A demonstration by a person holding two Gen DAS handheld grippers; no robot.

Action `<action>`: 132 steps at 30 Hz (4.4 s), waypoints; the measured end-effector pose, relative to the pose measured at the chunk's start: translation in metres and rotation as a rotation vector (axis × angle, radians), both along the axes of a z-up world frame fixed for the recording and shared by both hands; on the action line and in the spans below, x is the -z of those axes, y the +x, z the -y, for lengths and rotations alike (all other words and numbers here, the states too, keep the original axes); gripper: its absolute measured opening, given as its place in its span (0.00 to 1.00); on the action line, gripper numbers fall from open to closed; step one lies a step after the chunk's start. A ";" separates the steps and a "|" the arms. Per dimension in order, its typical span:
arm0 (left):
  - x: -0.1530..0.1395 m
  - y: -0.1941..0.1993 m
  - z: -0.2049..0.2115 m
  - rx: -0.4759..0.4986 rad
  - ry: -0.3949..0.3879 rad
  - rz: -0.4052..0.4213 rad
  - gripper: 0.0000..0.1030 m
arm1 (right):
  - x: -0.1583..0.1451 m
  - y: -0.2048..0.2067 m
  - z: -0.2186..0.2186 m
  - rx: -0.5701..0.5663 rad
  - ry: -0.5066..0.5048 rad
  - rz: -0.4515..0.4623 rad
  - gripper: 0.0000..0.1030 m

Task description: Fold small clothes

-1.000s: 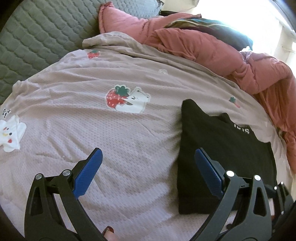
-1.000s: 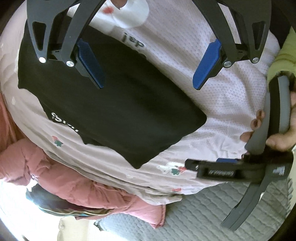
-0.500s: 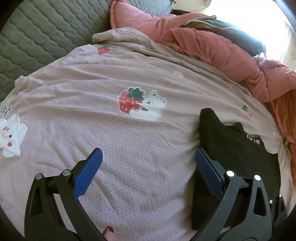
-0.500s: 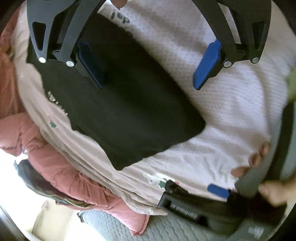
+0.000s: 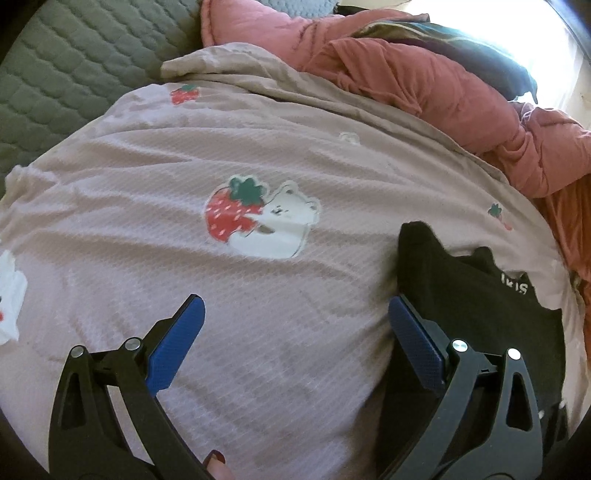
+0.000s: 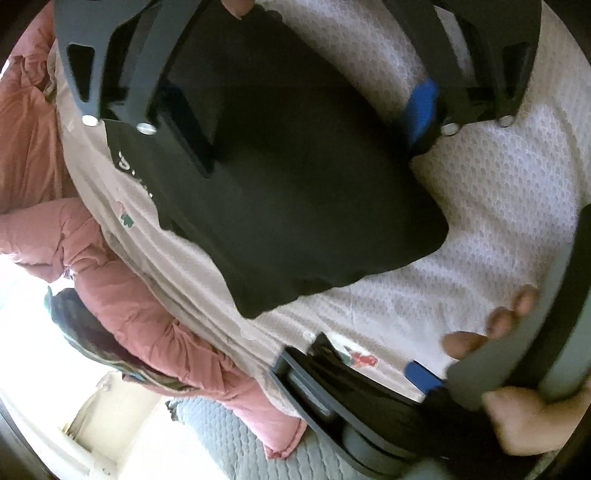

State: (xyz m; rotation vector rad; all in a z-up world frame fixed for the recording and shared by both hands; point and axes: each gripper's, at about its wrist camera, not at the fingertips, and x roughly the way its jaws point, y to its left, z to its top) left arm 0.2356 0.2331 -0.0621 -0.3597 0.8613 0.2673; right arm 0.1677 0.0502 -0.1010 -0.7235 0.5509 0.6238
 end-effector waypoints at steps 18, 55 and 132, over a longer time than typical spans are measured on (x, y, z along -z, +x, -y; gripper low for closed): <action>0.020 0.008 0.013 0.171 -0.572 0.125 0.90 | -0.040 0.004 0.048 -0.033 0.317 -0.122 0.10; -0.030 0.019 0.137 0.297 -0.550 0.072 0.24 | -0.074 -0.008 0.138 0.056 0.516 -0.119 0.07; -0.007 -0.018 0.266 0.467 -0.130 0.040 0.58 | -0.034 0.082 0.362 0.442 0.931 -0.728 0.78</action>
